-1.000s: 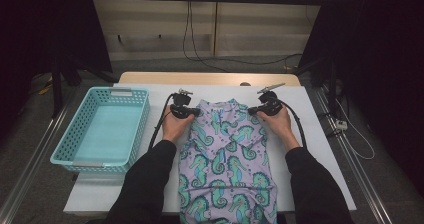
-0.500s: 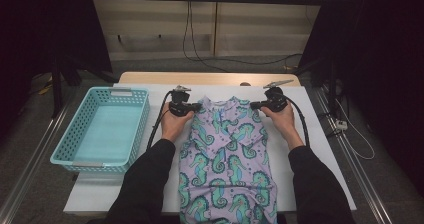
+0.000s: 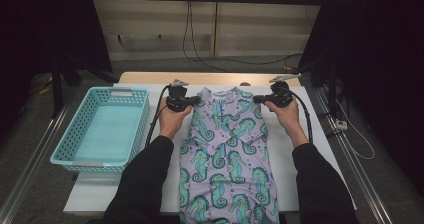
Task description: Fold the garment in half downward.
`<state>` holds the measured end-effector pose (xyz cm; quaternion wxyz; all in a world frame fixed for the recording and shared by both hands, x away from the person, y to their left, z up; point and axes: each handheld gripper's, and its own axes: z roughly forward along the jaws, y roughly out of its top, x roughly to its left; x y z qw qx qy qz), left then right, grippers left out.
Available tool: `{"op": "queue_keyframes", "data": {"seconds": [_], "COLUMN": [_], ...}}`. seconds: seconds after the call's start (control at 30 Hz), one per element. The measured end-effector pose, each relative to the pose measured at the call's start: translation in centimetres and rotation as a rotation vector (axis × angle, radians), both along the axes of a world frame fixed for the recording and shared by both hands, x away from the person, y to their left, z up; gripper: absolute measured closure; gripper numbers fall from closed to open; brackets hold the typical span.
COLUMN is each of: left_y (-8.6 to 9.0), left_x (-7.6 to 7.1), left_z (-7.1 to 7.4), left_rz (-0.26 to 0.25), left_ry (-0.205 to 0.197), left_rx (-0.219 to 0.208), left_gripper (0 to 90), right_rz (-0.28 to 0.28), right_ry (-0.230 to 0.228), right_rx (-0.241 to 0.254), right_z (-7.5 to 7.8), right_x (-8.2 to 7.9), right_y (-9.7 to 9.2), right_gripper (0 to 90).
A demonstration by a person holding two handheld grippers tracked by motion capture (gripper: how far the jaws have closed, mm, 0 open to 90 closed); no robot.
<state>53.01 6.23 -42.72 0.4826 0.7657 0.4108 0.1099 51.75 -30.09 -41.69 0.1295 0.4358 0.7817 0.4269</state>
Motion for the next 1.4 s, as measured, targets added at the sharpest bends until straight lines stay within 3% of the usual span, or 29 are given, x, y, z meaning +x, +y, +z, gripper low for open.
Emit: {"op": "queue_keyframes", "data": {"seconds": [0.33,0.47,0.93,1.4], "left_y": [-0.1,-0.1,0.1,-0.1], "left_x": [0.2,0.3,0.9,1.2], "left_z": [1.4,2.4,3.7,6.2], "left_rz": [0.005,0.002,0.003,-0.014], "left_ry": [-0.03,-0.051,-0.066,-0.084], "left_rx": [-0.007,-0.011,-0.018,-0.008], "left_gripper": [88.8,88.8,88.8,88.8], "right_rz": [-0.001,-0.009,-0.003,-0.012], "right_ry": [-0.032,-0.051,-0.078,-0.106], "right_rx": [0.009,0.039,0.024,0.021], "right_z": [1.7,2.4,4.3,6.3], "right_x": [0.0,-0.1,0.3,0.3], "right_y": [-0.1,-0.5,-0.4,-0.7], "right_gripper": [88.4,88.4,88.4,88.4]}}
